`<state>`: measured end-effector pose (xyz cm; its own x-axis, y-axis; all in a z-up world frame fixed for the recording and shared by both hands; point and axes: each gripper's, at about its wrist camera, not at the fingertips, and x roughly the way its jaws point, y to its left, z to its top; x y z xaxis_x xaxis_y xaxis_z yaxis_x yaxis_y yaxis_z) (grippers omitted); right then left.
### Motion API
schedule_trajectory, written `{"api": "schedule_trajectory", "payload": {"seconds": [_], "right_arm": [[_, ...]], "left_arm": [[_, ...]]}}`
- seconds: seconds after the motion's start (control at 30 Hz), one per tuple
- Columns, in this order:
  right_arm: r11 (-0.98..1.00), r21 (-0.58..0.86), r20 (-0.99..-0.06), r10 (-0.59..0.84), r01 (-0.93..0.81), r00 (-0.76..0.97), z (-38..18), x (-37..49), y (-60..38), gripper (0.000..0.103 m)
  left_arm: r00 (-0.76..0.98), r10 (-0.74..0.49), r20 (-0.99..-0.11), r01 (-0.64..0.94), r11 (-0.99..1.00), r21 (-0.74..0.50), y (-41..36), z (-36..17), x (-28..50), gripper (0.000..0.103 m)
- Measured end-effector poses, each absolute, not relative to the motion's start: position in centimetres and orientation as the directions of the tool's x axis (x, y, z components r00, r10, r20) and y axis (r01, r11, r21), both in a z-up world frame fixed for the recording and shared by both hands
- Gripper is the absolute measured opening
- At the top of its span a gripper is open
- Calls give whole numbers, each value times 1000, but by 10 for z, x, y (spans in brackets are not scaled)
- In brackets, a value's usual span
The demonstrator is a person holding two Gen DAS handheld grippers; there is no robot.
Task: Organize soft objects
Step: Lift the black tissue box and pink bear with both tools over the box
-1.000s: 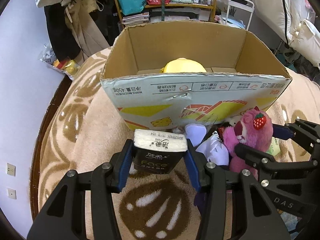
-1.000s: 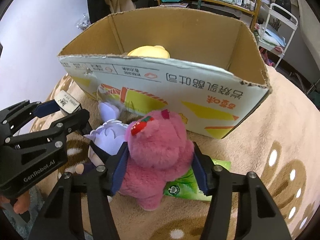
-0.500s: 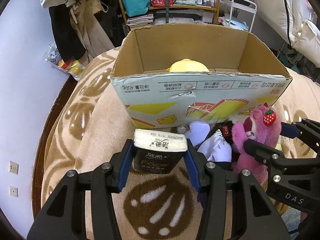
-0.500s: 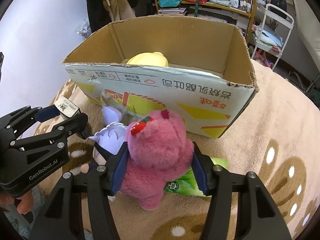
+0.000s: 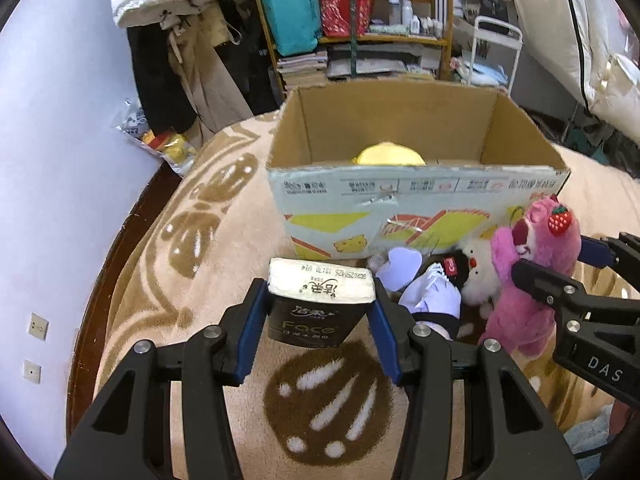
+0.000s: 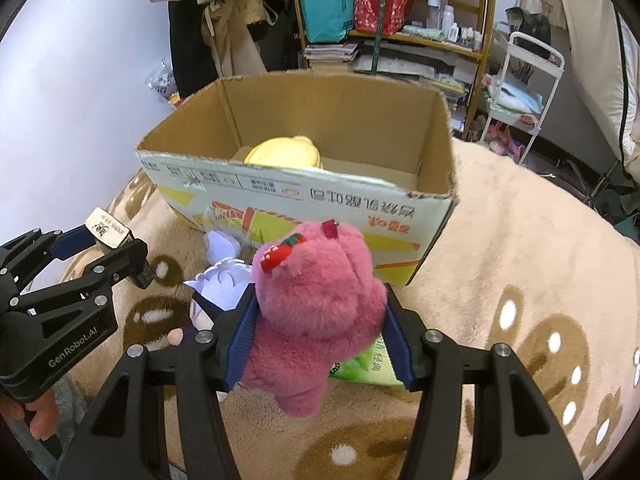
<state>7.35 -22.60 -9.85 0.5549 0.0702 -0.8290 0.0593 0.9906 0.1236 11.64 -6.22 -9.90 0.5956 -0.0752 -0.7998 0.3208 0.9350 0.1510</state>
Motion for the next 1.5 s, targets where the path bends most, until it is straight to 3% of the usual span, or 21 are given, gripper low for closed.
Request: {"api": "schedule_trajectory", "payload": {"seconds": [0.23,0.87,1.03,1.2,1.5], "right_arm": [[986,148,-798,75,74,598,-78,63,-228,60],[993,92,-616,1,71,788,-1,54,-245,60],[992,98,-530,-19,84,848,17,52,-251,60],[993,90,-486,-28,82,874,28,62,-254,60],[995,70,-506,-24,69,862,17,90,-256,61]], "left_arm": [[681,-13,-732,255,941,222,-56,-86,99,49],[883,-113,-456,226,953,202,-54,-1,86,49],[881,-158,-447,242,961,137,-59,17,100,49],[898,-156,-412,239,958,158,-70,31,112,49],[903,-143,-406,226,960,164,-84,30,135,49]]}}
